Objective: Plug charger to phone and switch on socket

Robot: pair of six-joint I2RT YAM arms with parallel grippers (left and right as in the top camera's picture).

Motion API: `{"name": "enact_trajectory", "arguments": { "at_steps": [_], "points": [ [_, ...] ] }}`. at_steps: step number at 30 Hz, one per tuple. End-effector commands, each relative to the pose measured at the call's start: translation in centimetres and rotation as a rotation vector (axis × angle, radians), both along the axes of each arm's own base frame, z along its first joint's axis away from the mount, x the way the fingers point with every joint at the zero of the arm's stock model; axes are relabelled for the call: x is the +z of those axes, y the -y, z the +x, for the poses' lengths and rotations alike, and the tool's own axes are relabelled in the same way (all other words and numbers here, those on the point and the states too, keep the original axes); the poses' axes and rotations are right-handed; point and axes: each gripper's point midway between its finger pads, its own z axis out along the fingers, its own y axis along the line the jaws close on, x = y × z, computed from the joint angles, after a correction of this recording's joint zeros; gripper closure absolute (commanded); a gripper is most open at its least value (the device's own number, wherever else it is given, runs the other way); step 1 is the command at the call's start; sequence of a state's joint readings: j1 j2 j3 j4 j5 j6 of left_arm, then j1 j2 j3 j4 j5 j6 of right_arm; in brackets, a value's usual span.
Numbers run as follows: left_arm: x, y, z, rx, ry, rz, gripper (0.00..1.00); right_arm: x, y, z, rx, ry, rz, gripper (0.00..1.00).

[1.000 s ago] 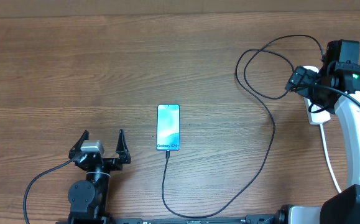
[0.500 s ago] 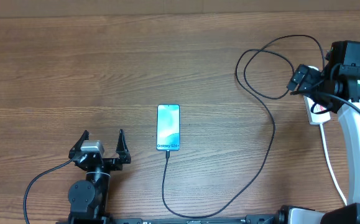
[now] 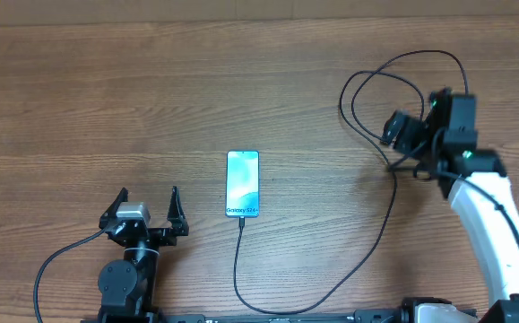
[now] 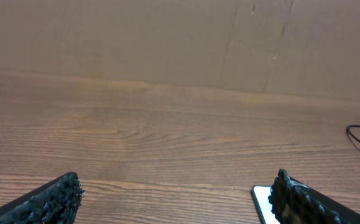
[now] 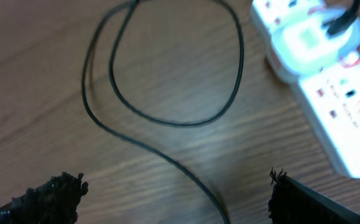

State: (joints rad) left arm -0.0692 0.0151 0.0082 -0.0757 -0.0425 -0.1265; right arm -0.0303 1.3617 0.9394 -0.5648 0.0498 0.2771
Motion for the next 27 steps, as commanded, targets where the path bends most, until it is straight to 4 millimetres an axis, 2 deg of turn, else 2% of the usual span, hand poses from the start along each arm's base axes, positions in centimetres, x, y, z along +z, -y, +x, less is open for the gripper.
{"name": "enact_trajectory", "arguments": {
  "at_steps": [1, 18, 27],
  "points": [
    [0.1, -0.4, 0.0, 0.019, 0.009, 0.019, 0.0, -0.5, -0.5, -1.2, 0.012, 0.041, 0.001, 0.0],
    [0.1, -0.4, 0.0, 0.019, 0.009, 0.018, 0.0, -7.8, -2.7, -7.0, 0.111, 0.121, 0.076, 0.0],
    [0.1, -0.4, 0.0, 0.019, 0.009, 0.019, 0.0, -7.9, -2.7, -7.5, 0.11, 0.113, 0.076, 0.0]
  ]
}}
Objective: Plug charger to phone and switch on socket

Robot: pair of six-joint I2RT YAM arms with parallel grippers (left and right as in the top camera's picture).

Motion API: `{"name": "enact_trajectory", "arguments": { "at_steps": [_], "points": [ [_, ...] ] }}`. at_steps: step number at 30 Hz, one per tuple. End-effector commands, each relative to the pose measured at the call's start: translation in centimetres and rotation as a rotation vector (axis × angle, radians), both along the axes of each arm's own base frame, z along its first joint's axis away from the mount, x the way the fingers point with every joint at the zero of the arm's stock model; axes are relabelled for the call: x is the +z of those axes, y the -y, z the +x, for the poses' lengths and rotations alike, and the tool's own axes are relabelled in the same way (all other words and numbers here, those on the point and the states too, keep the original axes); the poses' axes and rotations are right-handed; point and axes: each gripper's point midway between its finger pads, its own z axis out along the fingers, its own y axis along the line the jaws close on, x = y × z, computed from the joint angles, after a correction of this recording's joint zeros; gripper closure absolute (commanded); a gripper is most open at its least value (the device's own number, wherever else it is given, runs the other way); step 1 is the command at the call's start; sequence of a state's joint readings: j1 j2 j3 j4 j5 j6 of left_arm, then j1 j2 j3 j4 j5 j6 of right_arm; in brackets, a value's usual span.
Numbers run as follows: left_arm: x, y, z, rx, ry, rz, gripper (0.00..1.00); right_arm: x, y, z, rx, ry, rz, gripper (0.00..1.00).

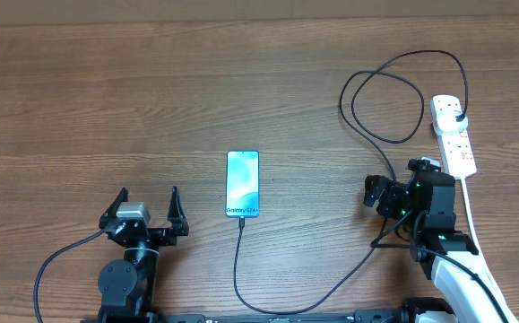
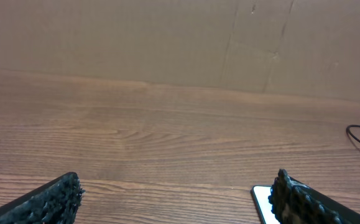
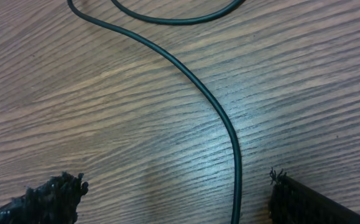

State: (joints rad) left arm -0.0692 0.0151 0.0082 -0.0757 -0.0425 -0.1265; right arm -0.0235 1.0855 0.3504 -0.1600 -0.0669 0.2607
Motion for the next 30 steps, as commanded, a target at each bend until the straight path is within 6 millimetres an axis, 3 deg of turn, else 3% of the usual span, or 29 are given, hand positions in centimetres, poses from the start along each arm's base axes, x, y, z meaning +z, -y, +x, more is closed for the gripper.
{"name": "enact_trajectory", "arguments": {
  "at_steps": [1, 13, 30],
  "points": [
    [0.1, -0.4, 0.0, 0.019, 0.009, 0.019, 0.0, 0.5, -0.3, 0.1, 0.016, 0.019, -0.001, 0.0],
    [0.1, -0.4, 0.0, 0.019, 0.009, 0.018, 0.0, 1.0, -1.0, 0.2, 0.102, 0.096, -0.029, 0.0],
    [0.1, -0.4, 0.0, 0.019, 0.009, 0.019, 0.0, -0.1, -1.2, -2.1, 0.108, 0.242, -0.031, 0.0]
  ]
}}
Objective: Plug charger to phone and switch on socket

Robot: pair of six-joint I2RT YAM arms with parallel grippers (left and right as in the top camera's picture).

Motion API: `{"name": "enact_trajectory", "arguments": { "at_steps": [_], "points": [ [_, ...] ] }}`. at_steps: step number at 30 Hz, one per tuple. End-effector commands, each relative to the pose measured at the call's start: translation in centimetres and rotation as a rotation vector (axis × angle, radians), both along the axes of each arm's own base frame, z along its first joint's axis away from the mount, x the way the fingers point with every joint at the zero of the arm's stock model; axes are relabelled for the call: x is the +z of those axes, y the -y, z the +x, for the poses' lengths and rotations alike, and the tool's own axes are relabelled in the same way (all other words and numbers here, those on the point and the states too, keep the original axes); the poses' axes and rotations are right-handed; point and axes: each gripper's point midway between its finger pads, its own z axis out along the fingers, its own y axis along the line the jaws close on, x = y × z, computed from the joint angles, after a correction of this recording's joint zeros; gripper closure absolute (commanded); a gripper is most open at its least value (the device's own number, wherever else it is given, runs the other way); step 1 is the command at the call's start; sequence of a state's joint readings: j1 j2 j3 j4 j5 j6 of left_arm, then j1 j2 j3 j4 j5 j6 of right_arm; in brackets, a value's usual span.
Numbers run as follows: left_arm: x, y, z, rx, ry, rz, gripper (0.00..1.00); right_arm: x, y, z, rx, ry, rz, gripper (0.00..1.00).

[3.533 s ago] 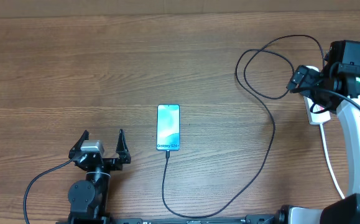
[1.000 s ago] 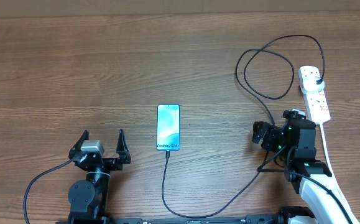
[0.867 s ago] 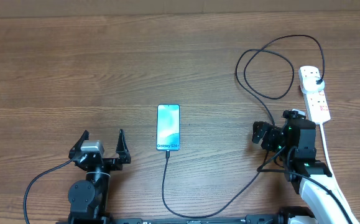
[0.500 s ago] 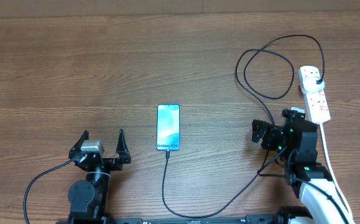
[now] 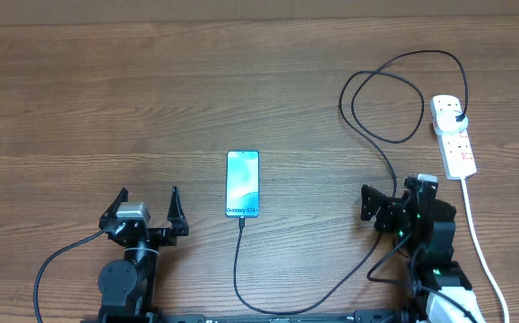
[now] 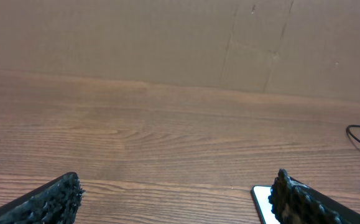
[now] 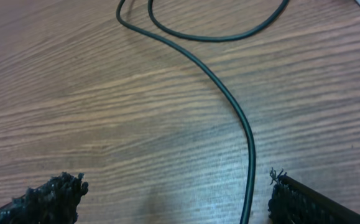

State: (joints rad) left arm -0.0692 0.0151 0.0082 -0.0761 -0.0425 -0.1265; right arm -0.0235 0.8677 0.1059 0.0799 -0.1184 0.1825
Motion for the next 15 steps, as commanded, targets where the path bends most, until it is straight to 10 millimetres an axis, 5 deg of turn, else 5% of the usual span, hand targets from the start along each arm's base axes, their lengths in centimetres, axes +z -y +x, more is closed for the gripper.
{"name": "enact_trajectory", "arguments": {
  "at_steps": [1, 15],
  "points": [
    [0.1, -0.4, 0.0, 0.019, 0.009, 0.018, 0.0, -0.3, -0.3, -0.7, 0.018, 0.024, -0.004, 0.0],
    [0.1, -0.4, 0.0, 0.019, 0.009, 0.019, 0.0, 1.0, -0.3, -1.7, 0.017, 0.112, -0.007, 0.0]
  ]
}}
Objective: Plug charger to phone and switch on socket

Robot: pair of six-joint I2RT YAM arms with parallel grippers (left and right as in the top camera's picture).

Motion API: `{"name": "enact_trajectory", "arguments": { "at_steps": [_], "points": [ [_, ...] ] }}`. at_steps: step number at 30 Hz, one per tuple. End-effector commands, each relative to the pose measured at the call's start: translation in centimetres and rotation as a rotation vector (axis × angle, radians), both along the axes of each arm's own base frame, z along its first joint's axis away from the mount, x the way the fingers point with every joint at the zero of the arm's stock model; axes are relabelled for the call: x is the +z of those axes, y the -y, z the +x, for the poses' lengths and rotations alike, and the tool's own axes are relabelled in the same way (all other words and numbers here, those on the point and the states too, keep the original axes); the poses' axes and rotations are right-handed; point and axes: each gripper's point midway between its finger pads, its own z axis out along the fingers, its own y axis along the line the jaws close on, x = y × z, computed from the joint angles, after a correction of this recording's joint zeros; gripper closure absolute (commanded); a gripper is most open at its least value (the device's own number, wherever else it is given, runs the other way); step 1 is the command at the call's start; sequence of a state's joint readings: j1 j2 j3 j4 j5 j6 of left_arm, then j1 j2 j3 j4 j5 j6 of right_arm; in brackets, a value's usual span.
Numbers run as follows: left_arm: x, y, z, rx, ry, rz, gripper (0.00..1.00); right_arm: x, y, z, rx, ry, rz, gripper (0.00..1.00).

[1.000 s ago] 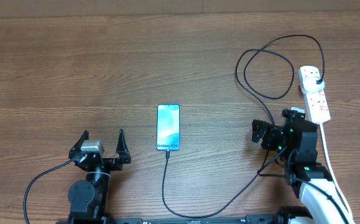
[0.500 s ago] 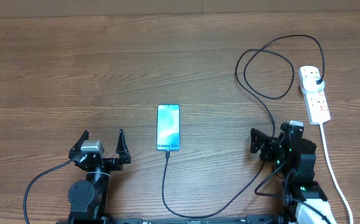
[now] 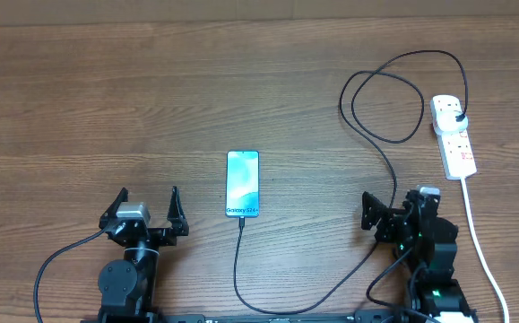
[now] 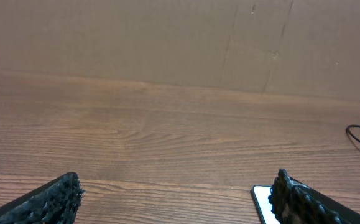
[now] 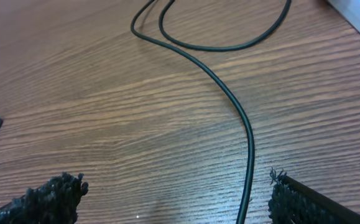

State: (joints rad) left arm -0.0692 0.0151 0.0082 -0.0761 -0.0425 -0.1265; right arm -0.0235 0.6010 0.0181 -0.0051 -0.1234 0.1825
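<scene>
A phone [image 3: 243, 183] with a lit blue screen lies mid-table, a black charger cable [image 3: 377, 247] plugged into its near end. The cable loops right and back to a white plug in the white socket strip [image 3: 454, 144] at the far right. My left gripper [image 3: 147, 209] rests open at the front left, empty; the phone's corner [image 4: 262, 200] shows by its right finger. My right gripper [image 3: 393, 208] stands open at the front right, astride the cable [image 5: 242, 130], holding nothing.
The wooden table [image 3: 107, 99] stretches wide around the phone. A cardboard wall [image 4: 167, 43] closes the far side. The strip's white lead [image 3: 480, 251] runs down the right edge toward the front.
My right gripper has drawn slightly further back toward the front edge and tilted up, so the phone's corner now shows at the left of its view. The left arm is unmoved.
My right gripper was open over the socket strip at the far right. Then it stood nearer the front, over the cable, with the strip uncovered. It has kept retreating to the front right, still open. Phone, cable and left gripper have stayed put.
</scene>
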Motion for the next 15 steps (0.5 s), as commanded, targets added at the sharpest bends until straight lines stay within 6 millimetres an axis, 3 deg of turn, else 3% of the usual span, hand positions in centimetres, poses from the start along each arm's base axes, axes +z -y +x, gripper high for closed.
{"name": "enact_trajectory", "arguments": {
  "at_steps": [1, 4, 15],
  "points": [
    [0.1, -0.4, 0.0, 0.019, 0.009, 0.019, 0.0, 0.3, -0.2, -0.2, 0.013, 0.022, -0.008, 0.0],
    [0.1, -0.4, 0.0, 0.019, 0.009, 0.019, 0.0, 0.6, -0.2, -0.5, 0.021, 0.033, -0.022, 0.0],
    [0.1, -0.4, 0.0, 0.019, 0.009, 0.018, 0.0, 5.2, -0.4, 0.2, 0.029, 0.236, -0.026, 0.0]
  ]
}}
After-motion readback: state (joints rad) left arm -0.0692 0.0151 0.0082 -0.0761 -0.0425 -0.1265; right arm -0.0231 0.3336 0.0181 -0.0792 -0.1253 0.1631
